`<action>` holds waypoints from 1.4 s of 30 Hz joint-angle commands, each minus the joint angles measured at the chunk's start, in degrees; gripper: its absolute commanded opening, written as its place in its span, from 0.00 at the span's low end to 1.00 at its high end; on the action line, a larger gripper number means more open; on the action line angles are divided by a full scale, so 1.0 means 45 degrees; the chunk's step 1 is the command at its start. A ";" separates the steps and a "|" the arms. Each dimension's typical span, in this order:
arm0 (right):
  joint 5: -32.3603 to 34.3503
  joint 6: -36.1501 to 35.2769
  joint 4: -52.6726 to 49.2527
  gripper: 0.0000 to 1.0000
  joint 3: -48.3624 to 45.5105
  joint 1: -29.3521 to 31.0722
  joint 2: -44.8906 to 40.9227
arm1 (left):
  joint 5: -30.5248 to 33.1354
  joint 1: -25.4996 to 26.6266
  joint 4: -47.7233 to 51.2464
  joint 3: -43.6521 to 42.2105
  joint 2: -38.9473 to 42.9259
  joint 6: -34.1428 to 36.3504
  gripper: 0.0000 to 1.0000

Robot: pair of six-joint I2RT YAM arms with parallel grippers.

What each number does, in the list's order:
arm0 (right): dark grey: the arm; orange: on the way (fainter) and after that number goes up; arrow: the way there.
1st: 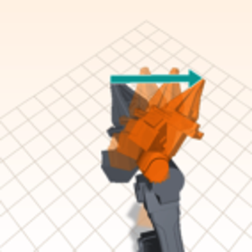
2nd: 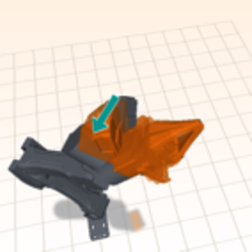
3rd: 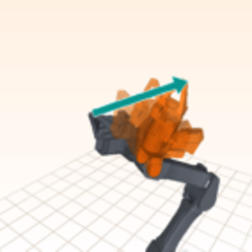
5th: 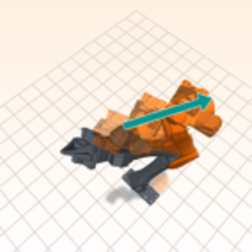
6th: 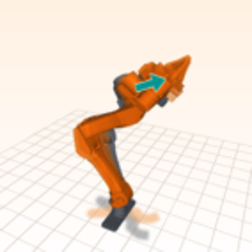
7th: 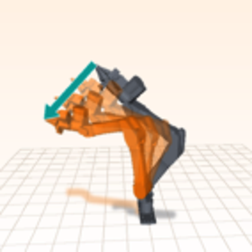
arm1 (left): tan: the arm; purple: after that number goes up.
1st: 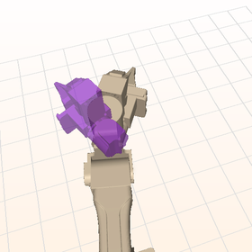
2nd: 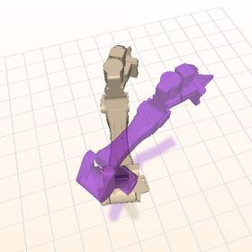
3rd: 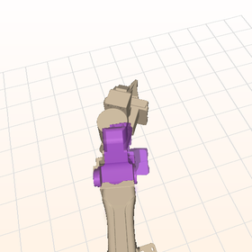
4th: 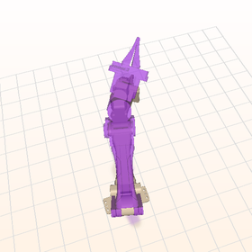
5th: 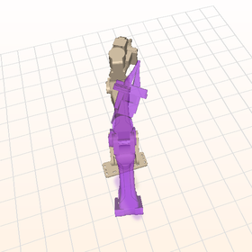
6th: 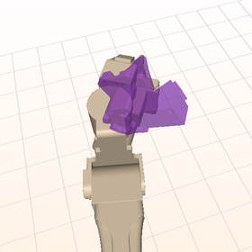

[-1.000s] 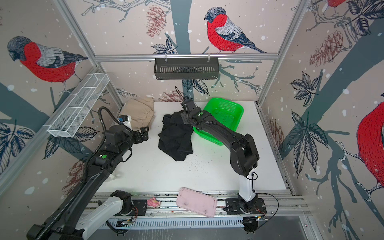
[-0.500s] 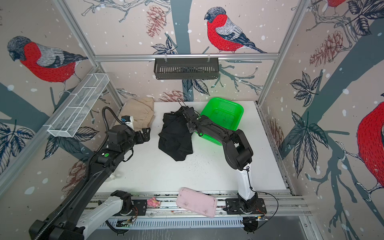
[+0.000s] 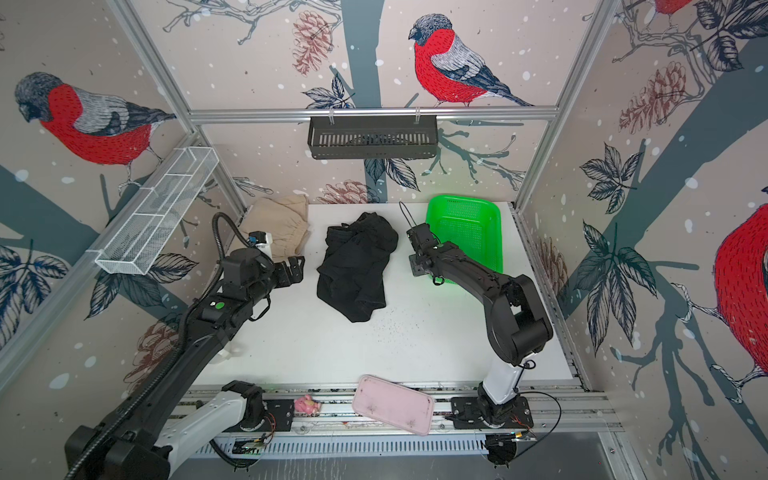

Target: Fold and stack the shorts

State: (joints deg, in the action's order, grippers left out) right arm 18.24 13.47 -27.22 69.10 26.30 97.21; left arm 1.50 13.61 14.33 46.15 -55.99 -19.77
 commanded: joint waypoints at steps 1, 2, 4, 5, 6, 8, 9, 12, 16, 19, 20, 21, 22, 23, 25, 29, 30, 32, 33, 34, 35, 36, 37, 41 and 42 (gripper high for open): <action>0.0176 0.0173 -0.0701 0.79 -0.0217 -0.0198 -0.0882 | -0.0117 0.0000 -0.0551 0.0084 -0.0106 -0.0174 0.97; 0.0393 0.0227 -0.1028 0.79 -0.0126 -0.0181 -0.1074 | -0.0096 0.0003 -0.0527 0.0130 -0.0166 -0.0153 0.97; 0.0389 0.0235 -0.1167 0.80 0.0015 -0.0166 -0.1408 | -0.0047 0.0004 -0.0486 0.0190 -0.0207 -0.0137 0.97; 0.0099 0.0181 -0.0894 0.81 -0.0003 -0.0186 -0.1563 | -0.0059 0.0004 -0.0490 0.0212 -0.0208 -0.0118 0.97; -0.0211 0.0151 -0.0576 0.81 -0.0024 -0.0208 -0.1621 | -0.0076 0.0004 -0.0499 0.0211 -0.0198 -0.0109 0.97; -0.0483 0.0076 -0.0124 0.81 0.0131 -0.0291 -0.1364 | -0.0160 0.0004 -0.0507 0.0233 -0.0188 -0.0115 0.97; -0.0400 0.0076 0.0042 0.82 0.0245 -0.0389 -0.1097 | -0.0204 0.0004 -0.0505 0.0212 -0.0176 -0.0143 0.97; 0.0020 0.0073 0.0571 0.80 0.0567 -0.0917 -0.0255 | -0.0324 0.0004 -0.0595 0.0070 -0.0079 -0.0261 0.97; 0.0141 -0.0297 0.1130 0.75 0.0959 -0.1476 0.0712 | -0.0505 0.0023 -0.0788 -0.0191 0.0034 -0.0398 0.97; -0.0172 -0.0500 0.1203 0.69 0.1184 -0.1704 0.1200 | -0.0480 0.0023 -0.0750 -0.0290 0.0088 -0.0425 0.97; -0.0088 -0.0581 0.1213 0.68 0.1179 -0.1769 0.1228 | -0.0398 0.0018 -0.0721 -0.0295 0.0144 -0.0431 0.97; -0.0050 -0.0666 0.1240 0.67 0.1126 -0.1820 0.1220 | -0.0343 0.0023 -0.0721 -0.0352 0.0175 -0.0438 0.97; -0.0117 -0.0726 0.1302 0.67 0.1027 -0.1929 0.1201 | -0.0316 0.0023 -0.0772 -0.0404 0.0223 -0.0448 0.97; -0.0188 -0.0765 0.1332 0.67 0.0930 -0.2090 0.1201 | -0.0294 0.0023 -0.0873 -0.0483 0.0234 -0.0469 0.97; -0.0359 -0.0806 0.1356 0.67 0.0716 -0.2429 0.1244 | -0.0302 0.0023 -0.1266 -0.0734 0.0242 -0.0516 0.97; -0.0403 -0.1045 0.1864 0.67 0.0126 -0.3025 0.1161 | -0.0594 0.0023 -0.2783 -0.1483 0.0011 -0.0512 0.97; -0.0379 -0.1160 0.1922 0.69 0.0061 -0.3136 0.1171 | -0.0764 0.0023 -0.3265 -0.1690 -0.0070 -0.0468 0.97; -0.0146 -0.1297 0.1996 0.72 -0.0004 -0.3237 0.1190 | -0.0946 0.0022 -0.4128 -0.2010 -0.0288 -0.0353 0.97; -0.0049 -0.1370 0.1987 0.72 -0.0004 -0.3281 0.1185 | -0.0924 0.0023 -0.4565 -0.2151 -0.0449 -0.0320 0.97; 0.0068 -0.1402 0.1987 0.73 -0.0004 -0.3323 0.1155 | -0.0863 0.0023 -0.4914 -0.2250 -0.0587 -0.0249 0.97; 0.0149 -0.1450 0.2021 0.74 0.0015 -0.3383 0.1088 | -0.0771 0.0023 -0.5384 -0.2337 -0.0788 -0.0188 0.97; 0.0170 -0.1461 0.2064 0.74 0.0052 -0.3473 0.0976 | -0.0752 0.0006 -0.5834 -0.2401 -0.1030 -0.0065 0.97; 0.0121 -0.1453 0.2098 0.74 0.0100 -0.3562 0.0878 | -0.0843 0.0004 -0.6199 -0.2390 -0.1288 0.0130 0.97; 0.0165 -0.1540 0.2037 0.76 0.0383 -0.4101 0.0588 | -0.1484 -0.0073 -0.7081 -0.1674 -0.2830 0.1020 0.97; 0.0104 -0.1517 0.2026 0.77 0.0425 -0.4262 0.0520 | -0.1684 -0.0125 -0.7315 -0.1463 -0.3287 0.1288 0.97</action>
State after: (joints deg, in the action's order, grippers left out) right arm 17.54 7.29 -19.20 70.19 8.34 100.44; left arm -3.27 13.43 -10.41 37.67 -67.72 -18.02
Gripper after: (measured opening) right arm 0.764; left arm 0.969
